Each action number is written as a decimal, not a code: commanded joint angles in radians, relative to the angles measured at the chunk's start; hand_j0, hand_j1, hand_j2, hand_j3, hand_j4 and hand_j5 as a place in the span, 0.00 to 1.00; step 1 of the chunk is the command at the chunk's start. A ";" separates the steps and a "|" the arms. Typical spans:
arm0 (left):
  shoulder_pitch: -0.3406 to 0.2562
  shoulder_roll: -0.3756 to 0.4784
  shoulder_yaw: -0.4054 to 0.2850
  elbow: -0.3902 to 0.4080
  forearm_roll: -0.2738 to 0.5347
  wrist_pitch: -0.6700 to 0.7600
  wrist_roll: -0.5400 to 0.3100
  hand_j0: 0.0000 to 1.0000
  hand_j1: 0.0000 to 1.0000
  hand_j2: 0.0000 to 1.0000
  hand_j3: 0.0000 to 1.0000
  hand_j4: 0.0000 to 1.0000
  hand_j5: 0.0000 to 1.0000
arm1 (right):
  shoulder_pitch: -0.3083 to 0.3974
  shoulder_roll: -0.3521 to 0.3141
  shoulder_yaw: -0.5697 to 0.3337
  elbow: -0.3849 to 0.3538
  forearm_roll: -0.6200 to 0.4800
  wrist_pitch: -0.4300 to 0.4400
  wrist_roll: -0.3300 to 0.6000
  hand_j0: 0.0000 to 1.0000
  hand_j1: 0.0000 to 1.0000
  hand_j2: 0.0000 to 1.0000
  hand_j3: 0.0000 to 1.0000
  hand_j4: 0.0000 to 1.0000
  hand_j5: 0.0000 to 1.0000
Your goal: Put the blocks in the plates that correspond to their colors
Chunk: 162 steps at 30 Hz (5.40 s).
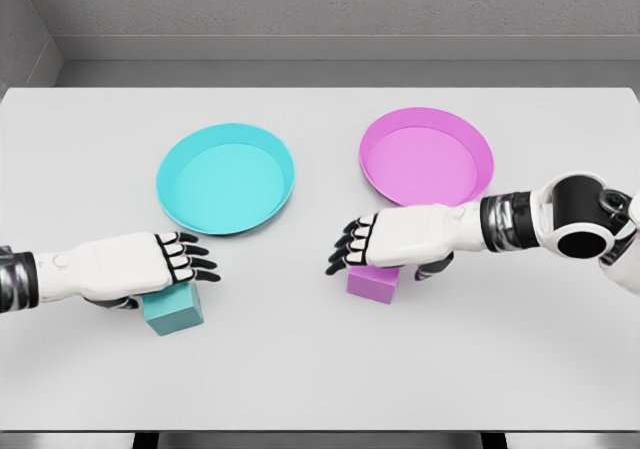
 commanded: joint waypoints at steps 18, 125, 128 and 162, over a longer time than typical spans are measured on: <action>0.006 0.007 -0.001 -0.001 0.006 0.001 0.004 0.67 0.67 0.67 0.67 0.67 0.67 | 0.000 0.009 0.047 0.027 0.002 0.015 0.001 0.60 0.60 0.60 0.60 0.60 0.60; -0.112 -0.128 -0.084 0.006 -0.039 0.001 -0.028 0.64 0.64 0.64 0.64 0.64 0.64 | 0.225 -0.223 -0.593 -0.007 -0.085 0.041 -0.011 1.00 1.00 1.00 1.00 1.00 1.00; -0.115 -0.128 -0.084 0.006 -0.039 0.001 -0.028 0.57 0.57 0.57 0.57 0.57 0.57 | 0.227 -0.223 -0.591 -0.007 -0.085 0.041 -0.011 1.00 1.00 1.00 1.00 1.00 1.00; -0.434 -0.391 -0.072 0.402 -0.030 0.001 -0.017 1.00 1.00 1.00 1.00 1.00 1.00 | 0.262 -0.237 -0.586 -0.007 -0.087 0.048 -0.005 1.00 1.00 1.00 1.00 1.00 1.00</action>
